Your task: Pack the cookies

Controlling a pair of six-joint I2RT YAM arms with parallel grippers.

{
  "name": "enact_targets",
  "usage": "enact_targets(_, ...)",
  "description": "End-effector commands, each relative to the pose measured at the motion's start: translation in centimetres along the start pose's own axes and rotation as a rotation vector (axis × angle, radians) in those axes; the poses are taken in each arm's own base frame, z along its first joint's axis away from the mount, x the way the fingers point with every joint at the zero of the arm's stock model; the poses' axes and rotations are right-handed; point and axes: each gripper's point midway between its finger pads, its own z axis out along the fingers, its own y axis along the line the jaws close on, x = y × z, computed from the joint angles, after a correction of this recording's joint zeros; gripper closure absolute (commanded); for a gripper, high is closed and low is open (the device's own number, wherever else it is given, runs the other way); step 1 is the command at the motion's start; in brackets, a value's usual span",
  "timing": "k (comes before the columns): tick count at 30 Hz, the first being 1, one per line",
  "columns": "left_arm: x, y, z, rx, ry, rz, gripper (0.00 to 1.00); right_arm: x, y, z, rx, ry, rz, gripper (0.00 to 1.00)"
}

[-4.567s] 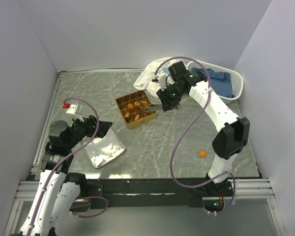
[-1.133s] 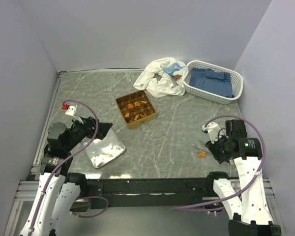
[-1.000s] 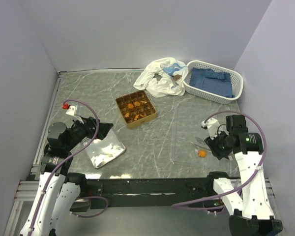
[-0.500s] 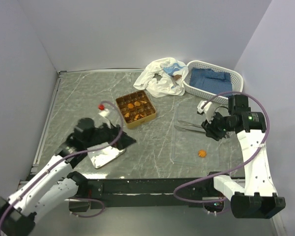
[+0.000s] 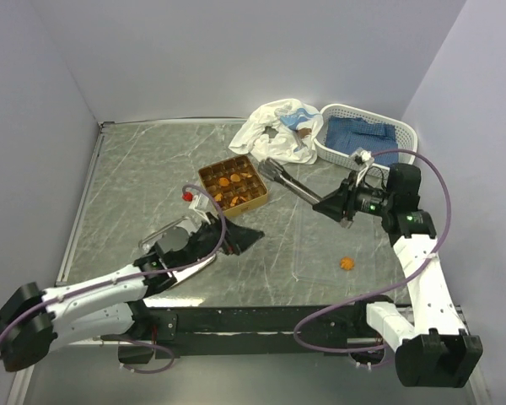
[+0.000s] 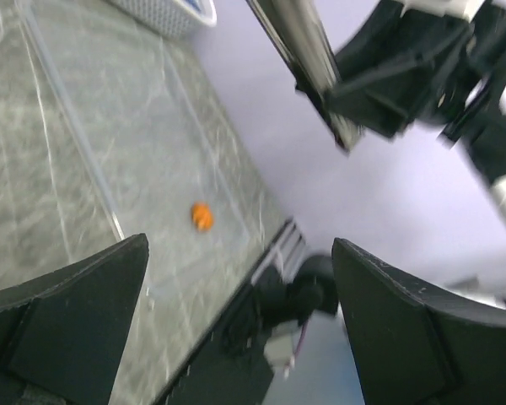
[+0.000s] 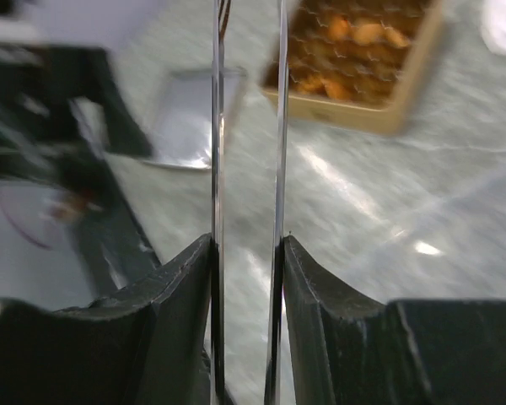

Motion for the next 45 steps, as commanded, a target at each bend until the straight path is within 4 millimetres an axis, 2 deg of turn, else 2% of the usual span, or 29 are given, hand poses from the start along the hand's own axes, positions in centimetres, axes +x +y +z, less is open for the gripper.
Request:
enact_targets(1, -6.1, -4.7, 2.7, 0.156, -0.266, -0.093, 0.04, -5.5, 4.9, 0.0, -0.301, -0.182, 0.184, 0.56)
enact_targets(2, -6.2, -4.8, 3.2, 0.161, -0.272, -0.091, 0.03, -5.8, 5.0, 0.2, -0.334, -0.205, 0.157, 0.56)
enact_targets(3, -7.2, -5.8, 3.5, 0.19, -0.309, -0.086, 0.04, -5.7, 5.6, 0.2, -0.364, -0.189, 0.247, 0.57)
enact_targets(4, -7.0, -5.2, 4.3, 0.174, -0.309, -0.086, 0.04, -5.6, 5.8, 0.3, -0.376, -0.189, 0.27, 0.56)
enact_targets(6, -7.8, -5.9, 5.0, 0.205, -0.337, -0.083, 0.04, -5.2, 6.3, 0.6, -0.41, -0.193, 0.313, 0.56)
enact_targets(12, -8.8, -8.2, 6.6, 0.33, -0.384, -0.085, 0.04, -4.6, 7.6, 0.8, -0.448, -0.184, 0.313, 0.56)
enact_targets(13, -8.4, -8.0, 7.0, 0.338, -0.374, -0.092, 0.04, -4.5, 7.6, 0.8, -0.451, -0.183, 0.317, 0.56)
enact_targets(15, -8.9, -9.1, 7.0, 0.394, -0.393, -0.099, 0.04, -4.3, 7.8, 0.8, -0.454, -0.185, 0.316, 0.56)
enact_targets(16, -8.5, -8.9, 7.4, 0.399, -0.385, -0.096, 0.03, -4.2, 7.9, 0.9, -0.457, -0.185, 0.316, 0.56)
enact_targets(20, -8.4, -10.6, 7.5, 0.481, -0.37, -0.077, 0.04, -4.0, 8.1, 0.8, -0.453, -0.188, 0.312, 0.56)
enact_targets(29, -7.9, -10.6, 7.4, 0.492, -0.349, -0.067, 0.04, -3.9, 7.7, 0.9, -0.435, -0.185, 0.306, 0.55)
enact_targets(31, -7.4, -10.5, 7.3, 0.483, -0.316, -0.061, 0.04, -4.4, 6.9, 0.8, -0.389, -0.203, 0.299, 0.57)
enact_targets(33, -6.0, -9.7, 7.2, 0.453, -0.255, -0.054, 0.03, -5.2, 5.2, 0.3, -0.301, -0.213, 0.279, 0.57)
enact_targets(36, -3.0, -6.9, 6.6, 0.324, -0.118, -0.041, 0.02, -5.8, 3.8, -0.5, -0.218, -0.202, 0.232, 0.58)
enact_targets(37, -2.8, -6.9, 5.8, 0.307, -0.097, -0.038, 0.01, -6.0, 3.1, -0.9, -0.181, -0.212, 0.22, 0.58)
enact_targets(38, -0.7, -4.2, 5.7, 0.196, -0.013, -0.038, 0.01, -5.9, 2.6, -1.1, -0.14, -0.202, 0.192, 0.58)
enact_targets(40, -0.2, -3.1, 4.8, 0.134, 0.008, -0.007, 0.02, -5.7, 1.6, -1.4, -0.089, -0.197, 0.181, 0.58)
enact_targets(41, 1.3, -1.0, 4.3, 0.041, 0.066, -0.003, 0.03, -5.5, 0.9, -1.7, -0.038, -0.182, 0.159, 0.58)
enact_targets(43, 2.0, 0.7, 4.0, -0.042, 0.102, 0.029, 0.05, -5.1, -0.1, -1.9, 0.019, -0.154, 0.136, 0.58)
enact_targets(45, 3.3, 3.4, 4.5, -0.18, 0.181, 0.056, 0.07, -4.5, -1.2, -2.7, 0.114, -0.104, 0.08, 0.58)
